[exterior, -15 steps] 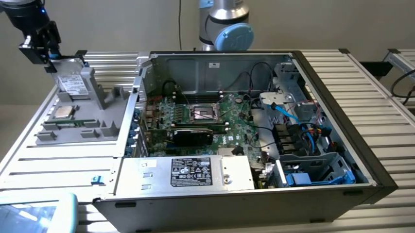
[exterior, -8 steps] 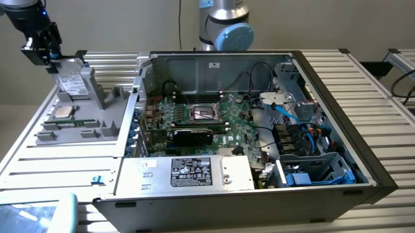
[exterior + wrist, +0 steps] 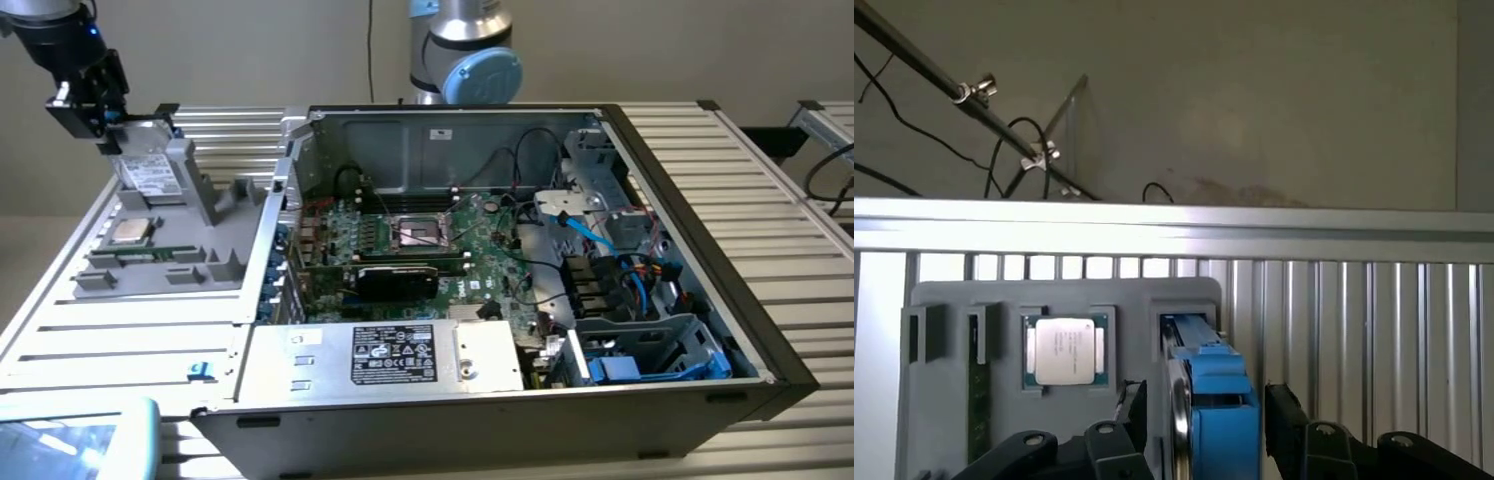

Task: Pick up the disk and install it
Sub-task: 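Pick up the disk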

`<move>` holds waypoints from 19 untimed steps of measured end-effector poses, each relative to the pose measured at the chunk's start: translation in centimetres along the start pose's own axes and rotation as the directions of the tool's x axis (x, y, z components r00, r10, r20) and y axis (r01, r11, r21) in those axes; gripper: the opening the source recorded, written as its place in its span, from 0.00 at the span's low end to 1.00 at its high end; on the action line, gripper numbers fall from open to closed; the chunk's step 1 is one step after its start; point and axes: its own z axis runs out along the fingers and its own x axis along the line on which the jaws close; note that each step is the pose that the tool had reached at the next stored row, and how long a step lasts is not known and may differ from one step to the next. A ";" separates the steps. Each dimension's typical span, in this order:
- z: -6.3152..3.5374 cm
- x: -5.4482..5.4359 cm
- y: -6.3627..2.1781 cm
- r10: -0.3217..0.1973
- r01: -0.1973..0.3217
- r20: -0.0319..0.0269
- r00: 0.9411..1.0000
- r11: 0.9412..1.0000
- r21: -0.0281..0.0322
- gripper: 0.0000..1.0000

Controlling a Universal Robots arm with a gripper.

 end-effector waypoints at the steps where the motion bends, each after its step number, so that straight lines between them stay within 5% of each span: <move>1: 0.09 0.0 -0.01 0.000 0.000 0.000 1.000 1.000 0.000 0.59; 10: 0.41 0.0 -0.01 0.000 0.000 0.000 1.000 1.000 0.000 0.59; 16: 0.41 0.0 -0.01 0.000 0.000 0.000 1.000 1.000 0.000 0.38; 19: 0.41 0.0 0.00 0.000 0.000 0.000 1.000 1.000 0.000 0.38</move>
